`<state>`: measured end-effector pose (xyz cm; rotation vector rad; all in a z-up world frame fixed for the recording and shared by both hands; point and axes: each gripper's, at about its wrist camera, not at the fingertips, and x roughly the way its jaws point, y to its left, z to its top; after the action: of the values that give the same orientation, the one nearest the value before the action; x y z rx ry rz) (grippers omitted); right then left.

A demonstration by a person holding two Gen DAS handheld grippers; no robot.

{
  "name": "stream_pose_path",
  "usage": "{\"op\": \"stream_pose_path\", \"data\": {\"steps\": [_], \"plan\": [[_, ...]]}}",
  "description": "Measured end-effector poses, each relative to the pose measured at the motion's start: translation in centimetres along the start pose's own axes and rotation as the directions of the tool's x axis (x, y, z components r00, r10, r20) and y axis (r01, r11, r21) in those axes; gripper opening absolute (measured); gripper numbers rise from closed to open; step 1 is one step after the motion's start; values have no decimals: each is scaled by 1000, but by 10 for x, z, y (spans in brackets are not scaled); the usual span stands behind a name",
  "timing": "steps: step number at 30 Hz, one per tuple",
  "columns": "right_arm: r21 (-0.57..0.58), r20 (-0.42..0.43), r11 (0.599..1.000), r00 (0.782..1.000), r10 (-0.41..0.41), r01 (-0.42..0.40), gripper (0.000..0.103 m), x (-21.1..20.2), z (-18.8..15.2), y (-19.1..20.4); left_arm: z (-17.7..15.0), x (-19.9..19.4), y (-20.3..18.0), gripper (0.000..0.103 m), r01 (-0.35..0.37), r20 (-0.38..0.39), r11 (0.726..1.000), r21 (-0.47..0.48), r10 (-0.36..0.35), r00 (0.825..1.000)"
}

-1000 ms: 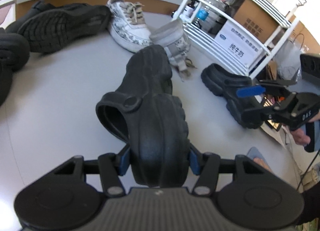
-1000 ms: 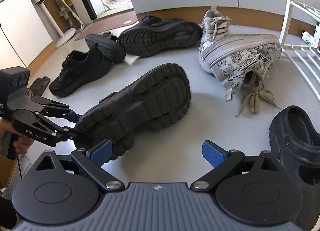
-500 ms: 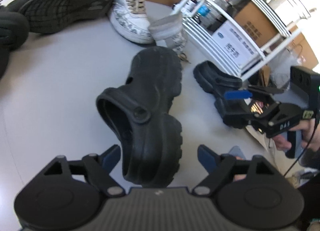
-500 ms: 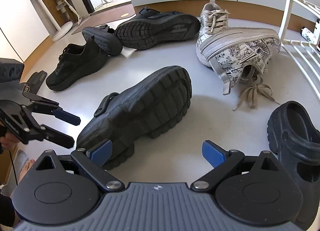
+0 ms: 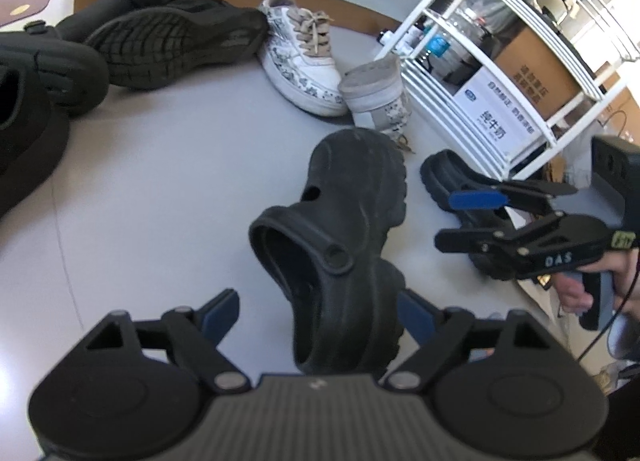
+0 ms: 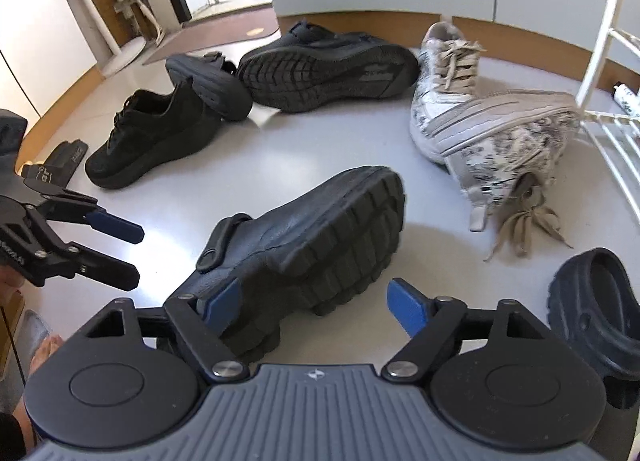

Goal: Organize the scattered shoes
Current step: 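Bring the right tool to the clog and close on it while the left tool holds it, then carry the black clog with the right tool while the left tool releases it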

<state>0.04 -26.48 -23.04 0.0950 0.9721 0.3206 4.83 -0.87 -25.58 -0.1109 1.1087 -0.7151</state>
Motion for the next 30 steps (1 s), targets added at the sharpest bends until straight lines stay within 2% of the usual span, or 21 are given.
{"op": "stream_pose_path", "data": {"steps": [7,9,12,17,30], "plan": [[30,-33,1000,999,-2,3,76,24,23,17,-1,-8,16,88,-24,22,998,-51,25,999],[40,-36,999,999,-35,37,69,32,27,17,0,-9,18,88,-24,25,998,-59,25,999],[56,-54,996,997,-61,64,63,43,26,11,-1,-9,20,88,-25,25,997,-66,27,999],[60,-44,997,998,-38,40,65,45,22,3,-1,-13,21,87,-43,52,997,-63,46,998],[63,-84,995,994,-66,71,67,21,5,-15,2,-11,12,87,-25,64,999,-24,27,998]]}}
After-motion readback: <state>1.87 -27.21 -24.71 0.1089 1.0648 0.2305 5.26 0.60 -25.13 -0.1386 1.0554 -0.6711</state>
